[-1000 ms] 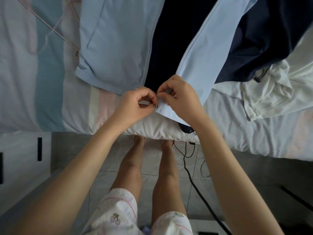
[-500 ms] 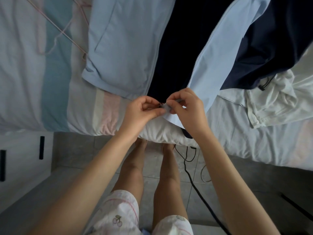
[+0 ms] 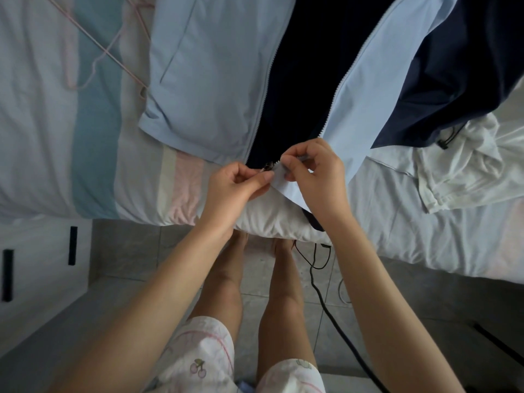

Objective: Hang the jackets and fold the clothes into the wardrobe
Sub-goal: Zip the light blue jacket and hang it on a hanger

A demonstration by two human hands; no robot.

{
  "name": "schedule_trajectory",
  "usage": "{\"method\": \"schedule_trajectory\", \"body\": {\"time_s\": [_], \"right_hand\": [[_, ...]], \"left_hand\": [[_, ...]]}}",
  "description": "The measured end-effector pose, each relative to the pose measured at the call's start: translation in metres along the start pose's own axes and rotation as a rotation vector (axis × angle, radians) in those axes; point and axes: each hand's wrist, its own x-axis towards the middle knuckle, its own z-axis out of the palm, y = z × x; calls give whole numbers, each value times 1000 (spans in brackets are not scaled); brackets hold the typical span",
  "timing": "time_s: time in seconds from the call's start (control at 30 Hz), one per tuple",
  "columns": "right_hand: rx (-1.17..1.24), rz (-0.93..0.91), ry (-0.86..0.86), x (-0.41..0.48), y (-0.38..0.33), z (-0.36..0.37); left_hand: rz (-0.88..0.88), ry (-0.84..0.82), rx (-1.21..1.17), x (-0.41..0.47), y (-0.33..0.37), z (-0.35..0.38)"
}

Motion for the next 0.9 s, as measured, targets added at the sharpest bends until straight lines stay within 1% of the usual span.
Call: {"method": "schedule_trajectory", "body": {"time_s": [0.1,0.17,0.23,0.27,0.33,0.37,0.4,0.43,0.47,0.5,0.53,0.57,0.6,0.63,0.7,0.73,0.77,0.83,0.9], "right_hand": [[9,2,29,0,-1,1],[10,-11,58,1,1,1],[22,-21,104,1,1,3],[34,-23,151,-1,-1,5],[38,-12,326,-7,-7,9],[15,23,423,-10,-11,9],[-18,90,463,-12,-14,9],[-54,203,403,-12,-16,7],[-94,353,237,-11,-17,6],[-115,508,21,-11,-19,5],[-83,634,-170,-11,-19,6],[11,717,-279,-12,-17,8],[136,755,-312,-13,-12,12],[297,776,-299,-14,-8,16],[692,832,-210,-17,-1,27],[871,866,-143,-20,0,33],[977,891,-69,-21,0,39],[982,930,92,-24,-5,47],[928,924,154,-25,-8,49]], "left_hand": [[-37,25,-110,-4,0,4],[-23,39,-111,-3,1,5],[16,52,-64,-2,1,6],[44,64,-28,-1,1,7],[87,92,34,-1,1,10],[95,108,47,-1,0,12],[95,126,44,-1,0,13],[97,142,43,-1,0,13],[110,149,58,-1,-1,14],[135,151,103,-1,-2,14],[169,151,170,-2,-4,15],[204,151,238,-4,-5,16],[238,154,282,-5,-6,16],[271,161,306,-5,-7,16],[319,186,327,-2,-9,16],[315,193,331,-2,-11,17],[292,193,327,-2,-13,18],[236,176,341,-6,-18,20],[242,172,391,-8,-19,18]]}}
